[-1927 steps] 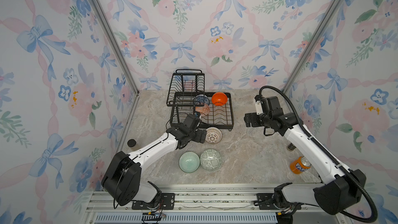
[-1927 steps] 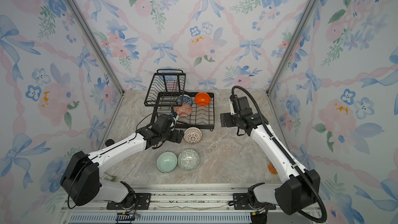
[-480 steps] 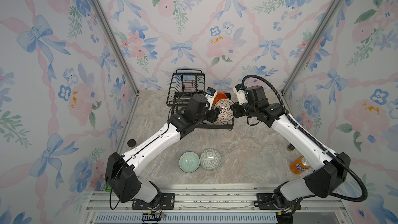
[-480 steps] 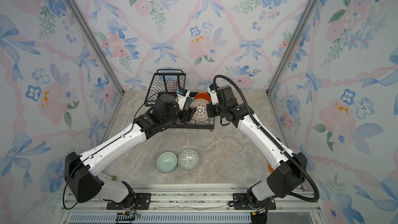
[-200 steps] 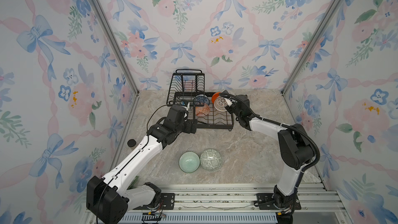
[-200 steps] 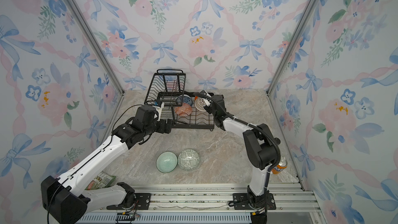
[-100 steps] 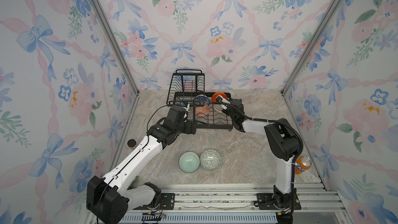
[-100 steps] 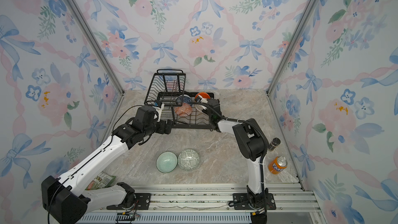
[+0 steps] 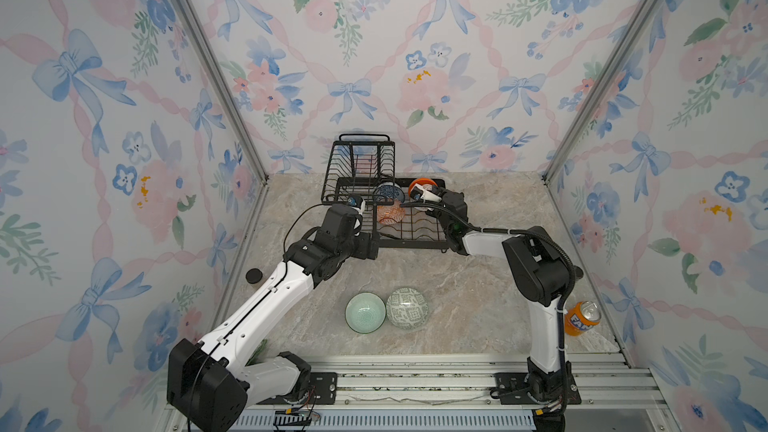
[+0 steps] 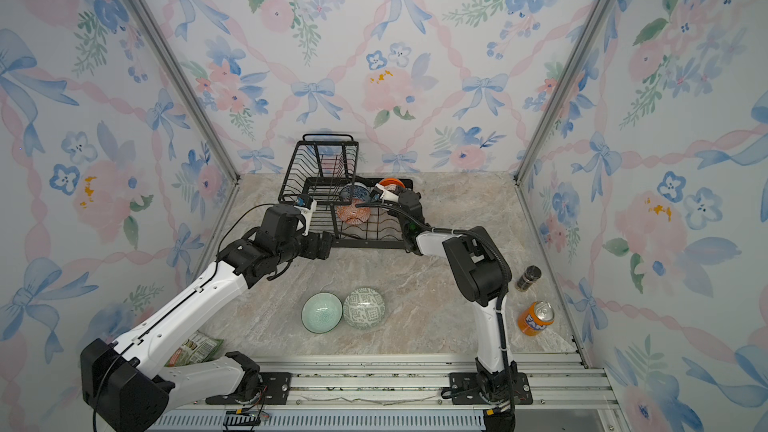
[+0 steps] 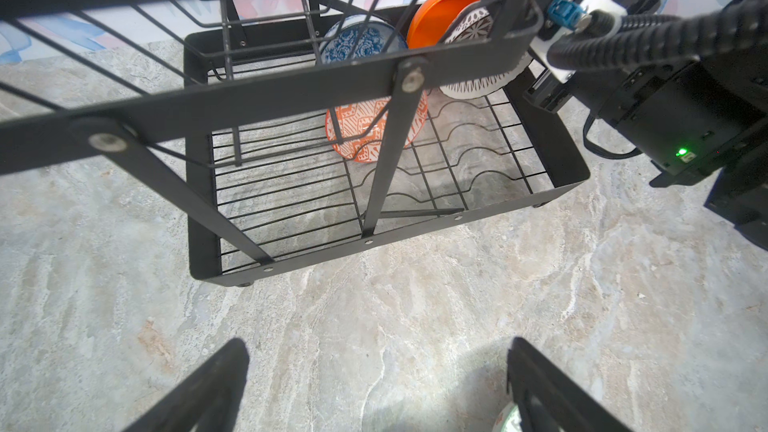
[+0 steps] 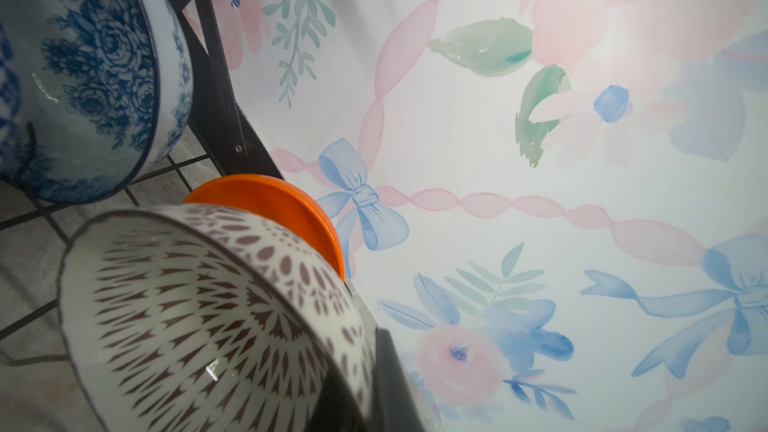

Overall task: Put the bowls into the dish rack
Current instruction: 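Carry the starburst bowl with the right gripper into the rack's lower tier, then lower the starburst bowl upright into the slots beside the orange bowl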

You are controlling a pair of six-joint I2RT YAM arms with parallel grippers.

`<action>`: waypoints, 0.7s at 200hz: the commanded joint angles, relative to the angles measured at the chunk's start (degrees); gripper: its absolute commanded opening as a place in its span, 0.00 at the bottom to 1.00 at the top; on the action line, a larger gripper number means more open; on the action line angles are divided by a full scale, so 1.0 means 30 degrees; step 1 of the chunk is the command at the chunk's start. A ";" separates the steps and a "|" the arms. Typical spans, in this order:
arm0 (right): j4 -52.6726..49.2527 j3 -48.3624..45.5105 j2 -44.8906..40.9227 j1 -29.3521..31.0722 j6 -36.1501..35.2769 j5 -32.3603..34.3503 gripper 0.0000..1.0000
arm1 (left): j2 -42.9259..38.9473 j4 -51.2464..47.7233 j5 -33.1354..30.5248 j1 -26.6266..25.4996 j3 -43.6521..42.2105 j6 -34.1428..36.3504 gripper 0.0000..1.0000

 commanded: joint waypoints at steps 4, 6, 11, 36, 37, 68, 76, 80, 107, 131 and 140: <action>0.2163 0.0889 0.0498 0.0318 -0.1262 0.0100 0.00 | -0.0257 -0.0120 0.0232 0.0121 -0.0234 -0.0118 0.98; 0.2174 0.0891 0.0491 0.0313 -0.1299 0.0084 0.00 | -0.0240 -0.0122 0.0250 0.0121 -0.0234 -0.0118 0.98; 0.2242 0.0914 0.0574 0.0318 -0.1416 0.0079 0.00 | -0.0250 -0.0130 0.0283 0.0121 -0.0237 -0.0118 0.98; 0.2447 0.1075 0.0824 0.0304 -0.1913 -0.0035 0.00 | -0.0329 -0.0117 0.0300 0.0121 -0.0266 -0.0118 0.98; 0.2449 0.1077 0.0833 0.0303 -0.1935 -0.0037 0.00 | -0.0325 -0.0110 0.0292 0.0121 -0.0279 -0.0118 0.98; 0.2797 0.1340 0.1187 0.0306 -0.2719 -0.0156 0.00 | -0.0410 -0.0132 0.0373 0.0121 -0.0311 -0.0088 0.98; 0.2859 0.1386 0.1272 0.0306 -0.2879 -0.0187 0.00 | -0.0410 -0.0128 0.0402 0.0136 -0.0293 -0.0088 0.98; 0.2910 0.1403 0.1294 0.0308 -0.2957 -0.0193 0.00 | -0.0424 -0.0129 0.0399 0.0122 -0.0322 -0.0088 0.98; 0.3173 0.1549 0.1543 0.0326 -0.3411 -0.0226 0.00 | -0.0380 -0.0109 0.0431 0.0121 -0.0298 -0.0088 0.98; 0.3321 0.1692 0.1799 0.0348 -0.3956 -0.0317 0.00 | -0.0396 -0.0122 0.0459 0.0136 -0.0264 -0.0074 0.98; 0.3358 0.1744 0.1902 0.0331 -0.4135 -0.0332 0.00 | -0.0384 -0.0120 0.0456 0.0150 -0.0281 -0.0052 0.98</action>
